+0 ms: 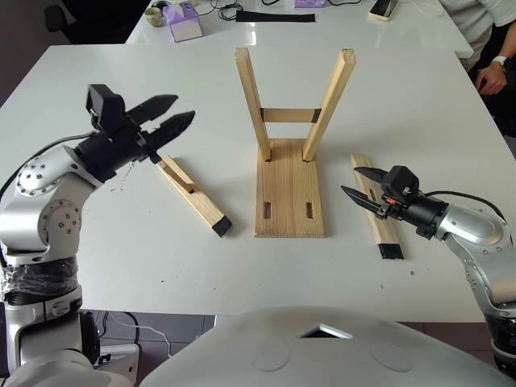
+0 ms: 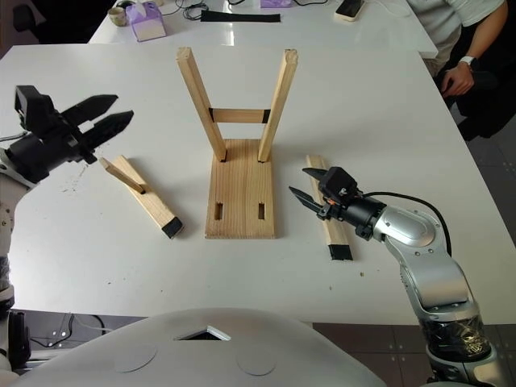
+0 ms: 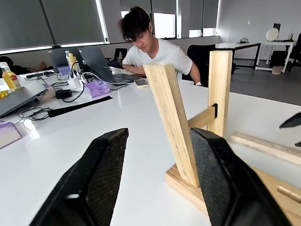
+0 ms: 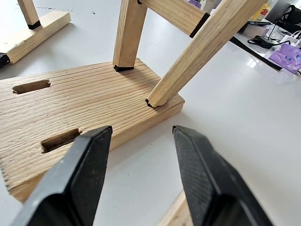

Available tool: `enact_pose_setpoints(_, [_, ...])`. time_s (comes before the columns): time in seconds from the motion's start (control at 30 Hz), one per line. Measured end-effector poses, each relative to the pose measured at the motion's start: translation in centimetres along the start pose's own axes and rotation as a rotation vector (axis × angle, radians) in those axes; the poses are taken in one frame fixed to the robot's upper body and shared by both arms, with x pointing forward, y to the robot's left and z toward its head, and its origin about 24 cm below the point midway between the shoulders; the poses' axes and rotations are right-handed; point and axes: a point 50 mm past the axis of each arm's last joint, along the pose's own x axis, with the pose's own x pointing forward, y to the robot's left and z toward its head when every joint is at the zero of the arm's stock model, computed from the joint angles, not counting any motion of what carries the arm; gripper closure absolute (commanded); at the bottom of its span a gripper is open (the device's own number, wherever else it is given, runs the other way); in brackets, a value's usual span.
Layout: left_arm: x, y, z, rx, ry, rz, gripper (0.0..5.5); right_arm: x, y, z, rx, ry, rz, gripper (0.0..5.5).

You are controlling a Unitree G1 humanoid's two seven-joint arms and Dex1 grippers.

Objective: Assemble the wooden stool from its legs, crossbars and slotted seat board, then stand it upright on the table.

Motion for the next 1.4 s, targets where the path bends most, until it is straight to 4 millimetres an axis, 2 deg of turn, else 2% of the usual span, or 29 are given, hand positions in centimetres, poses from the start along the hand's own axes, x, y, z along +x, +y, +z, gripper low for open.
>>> enact_pose_setpoints(0.07, [0.3,0.3,1.4,0.001,-0.046,-0.002,3.06,0.0,0.0,0.1,-0.004,-0.004,0.002,3.11])
enact_pose_setpoints(0.2, [0.9,-0.2,1.4,-0.040,-0.049,-0.018,3.06,0.0,0.2,0.0,-0.011,0.008,0.003,3.11])
enact_pose_setpoints(0.27, [1.1,-0.9,-0.3,-0.060,0.000,-0.030,3.06,0.1,0.3,-0.2,-0.010,0.016,0.008,3.11])
enact_pose_setpoints(0.33, [0.8,-1.7,-3.9,-0.065,0.138,-0.037,3.06,0.0,0.5,-0.4,-0.004,0.020,0.011,3.11])
enact_pose_setpoints(0.37, [0.8,-1.9,-5.0,-0.039,0.157,-0.039,3.06,0.1,0.5,-0.4,-0.002,0.023,0.011,3.11])
enact_pose_setpoints(0.47, [1.3,-1.6,-5.7,0.017,0.140,-0.033,3.06,0.3,0.3,-0.4,-0.006,0.019,0.022,3.11])
enact_pose_setpoints(0.57, [1.5,-1.4,-5.6,-0.017,0.101,-0.023,3.06,0.4,0.3,-0.3,-0.010,0.016,0.032,3.11])
enact_pose_setpoints(0.67, [1.3,-1.4,-4.6,-0.155,0.037,-0.021,3.06,0.3,0.3,-0.3,-0.010,0.016,0.034,3.11])
enact_pose_setpoints(0.7, [1.5,-1.6,-3.7,-0.185,-0.004,-0.033,3.06,0.3,0.3,-0.3,-0.009,0.016,0.034,3.11])
enact_pose_setpoints(0.8, [2.8,-1.9,2.7,-0.173,-0.230,-0.110,3.06,0.3,0.4,-0.3,-0.009,0.016,0.035,3.11])
enact_pose_setpoints(0.83, [3.1,-2.5,4.9,-0.134,-0.286,-0.160,3.06,0.3,0.4,-0.2,-0.010,0.014,0.034,3.11])
enact_pose_setpoints(0.87, [3.3,-3.6,6.4,-0.070,-0.282,-0.215,3.06,0.3,0.4,-0.2,-0.010,0.012,0.031,3.11])
enact_pose_setpoints(0.9, [3.6,-5.1,5.8,-0.013,-0.191,-0.279,3.06,0.2,0.5,-0.2,-0.007,0.013,0.028,3.11])
enact_pose_setpoints(0.97, [3.7,-6.5,3.0,0.045,-0.017,-0.309,3.06,0.1,0.7,-0.4,0.000,0.015,0.024,3.11])
enact_pose_setpoints(1.07, [2.3,-8.9,-4.0,0.027,0.300,-0.340,3.06,0.1,0.8,-0.5,0.010,0.017,0.013,3.11])
enact_pose_setpoints(1.17, [-0.2,-10.7,-10.8,-0.004,0.567,-0.276,3.06,0.0,1.0,-0.6,0.020,0.016,0.006,3.11])
enact_pose_setpoints(1.23, [-0.7,-11.5,-12.6,0.002,0.620,-0.269,3.06,0.0,1.1,-0.5,0.020,0.009,0.000,3.11])
enact_pose_setpoints(1.4, [-0.5,-11.7,-12.8,0.049,0.603,-0.266,3.06,0.0,1.4,-0.5,0.027,0.005,-0.011,3.11])
